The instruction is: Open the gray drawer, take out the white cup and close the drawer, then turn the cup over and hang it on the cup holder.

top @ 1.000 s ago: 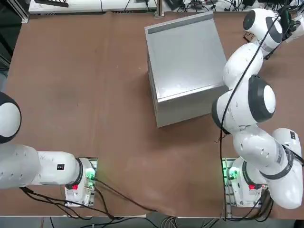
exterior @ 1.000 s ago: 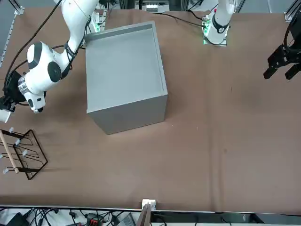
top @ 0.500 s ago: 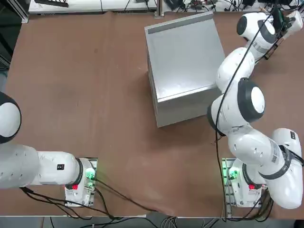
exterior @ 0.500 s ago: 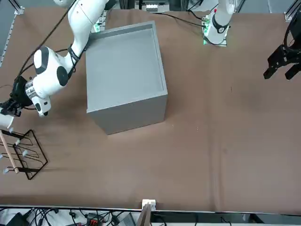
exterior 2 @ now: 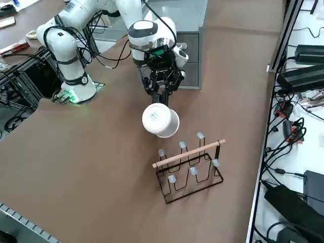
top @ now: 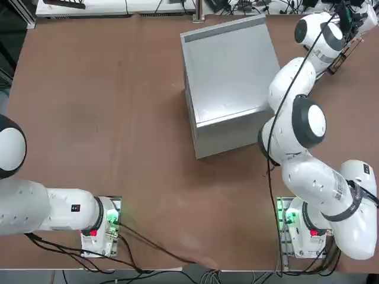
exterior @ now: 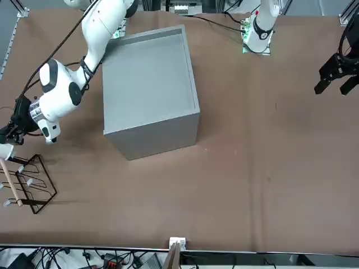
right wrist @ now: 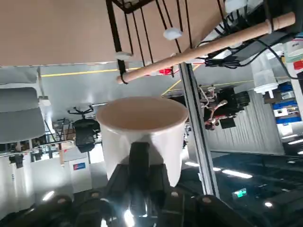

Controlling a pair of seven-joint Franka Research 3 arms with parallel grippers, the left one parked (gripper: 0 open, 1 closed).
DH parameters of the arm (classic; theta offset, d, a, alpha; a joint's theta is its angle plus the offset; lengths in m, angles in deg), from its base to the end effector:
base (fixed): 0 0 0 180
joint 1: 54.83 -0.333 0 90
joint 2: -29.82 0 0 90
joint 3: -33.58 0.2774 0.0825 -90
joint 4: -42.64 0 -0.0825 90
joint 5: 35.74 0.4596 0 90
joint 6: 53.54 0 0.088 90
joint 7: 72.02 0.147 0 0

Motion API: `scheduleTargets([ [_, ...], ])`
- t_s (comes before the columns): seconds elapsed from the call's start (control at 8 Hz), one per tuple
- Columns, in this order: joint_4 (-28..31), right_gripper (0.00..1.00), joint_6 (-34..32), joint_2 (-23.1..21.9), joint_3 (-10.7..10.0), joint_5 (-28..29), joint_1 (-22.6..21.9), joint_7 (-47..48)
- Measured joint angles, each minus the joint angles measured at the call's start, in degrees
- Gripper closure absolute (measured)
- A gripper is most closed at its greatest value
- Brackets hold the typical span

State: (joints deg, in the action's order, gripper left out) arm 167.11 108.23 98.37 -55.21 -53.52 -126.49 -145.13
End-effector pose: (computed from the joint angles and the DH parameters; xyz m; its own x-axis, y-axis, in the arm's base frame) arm 0.6408 -0.1828 0.3166 0.1278 0.2673 -0.9551 0.9294 0.3038 0.2094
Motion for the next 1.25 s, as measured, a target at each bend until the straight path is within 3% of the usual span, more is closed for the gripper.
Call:
scheduleTargets([
  [0.38, -1.52, 0.81, 3.71, -0.24, 0.04, 0.12, 3.38, -1.28],
  [0.62, -2.15, 0.81, 3.97, -2.96, 0.20, 0.27, 4.17, -4.02],
  [0.88, -2.74, 0.81, 4.78, -5.43, 1.78, 0.27, 5.58, -5.45],
  [1.25, -3.26, 0.81, 5.87, -5.53, 2.99, 0.27, 7.43, -5.46],
])
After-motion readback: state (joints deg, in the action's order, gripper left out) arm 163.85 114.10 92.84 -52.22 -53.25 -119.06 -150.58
